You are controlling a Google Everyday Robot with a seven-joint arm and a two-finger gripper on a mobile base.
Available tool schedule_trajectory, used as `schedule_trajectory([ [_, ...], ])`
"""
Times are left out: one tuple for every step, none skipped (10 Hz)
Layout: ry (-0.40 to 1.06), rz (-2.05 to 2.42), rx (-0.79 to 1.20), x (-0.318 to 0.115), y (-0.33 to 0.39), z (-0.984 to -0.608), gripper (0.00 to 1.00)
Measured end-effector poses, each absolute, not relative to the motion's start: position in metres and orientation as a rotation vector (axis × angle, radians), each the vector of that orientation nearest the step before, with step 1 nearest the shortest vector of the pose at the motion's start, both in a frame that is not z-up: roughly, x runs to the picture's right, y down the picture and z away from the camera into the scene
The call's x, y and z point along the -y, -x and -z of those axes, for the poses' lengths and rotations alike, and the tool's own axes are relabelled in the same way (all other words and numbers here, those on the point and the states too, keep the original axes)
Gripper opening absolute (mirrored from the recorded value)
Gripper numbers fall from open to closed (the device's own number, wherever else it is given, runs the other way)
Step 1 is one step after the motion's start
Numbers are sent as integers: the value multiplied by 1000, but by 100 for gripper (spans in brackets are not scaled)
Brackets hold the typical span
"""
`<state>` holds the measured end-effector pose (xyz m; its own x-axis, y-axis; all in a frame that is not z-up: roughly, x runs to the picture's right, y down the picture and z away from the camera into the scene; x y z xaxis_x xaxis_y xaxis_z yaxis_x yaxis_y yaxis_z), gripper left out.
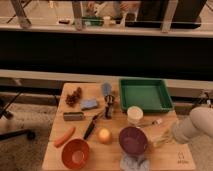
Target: Place banana in purple bowl
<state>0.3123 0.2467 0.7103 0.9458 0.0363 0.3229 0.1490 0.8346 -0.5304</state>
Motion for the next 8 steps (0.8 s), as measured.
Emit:
schedule_trajectory([
  [576,60,337,-242,-308,-703,0],
  [563,63,349,-235,-302,-693,0],
  [555,65,358,-231,-299,-685,0],
  [542,68,371,-226,-295,-676,0],
  [530,69,387,-222,-291,-668,0],
  [521,69,404,-221,-286,-660,0],
  [514,70,419,-220,-282,-654,0],
  [512,72,432,-221,-278,-648,0],
])
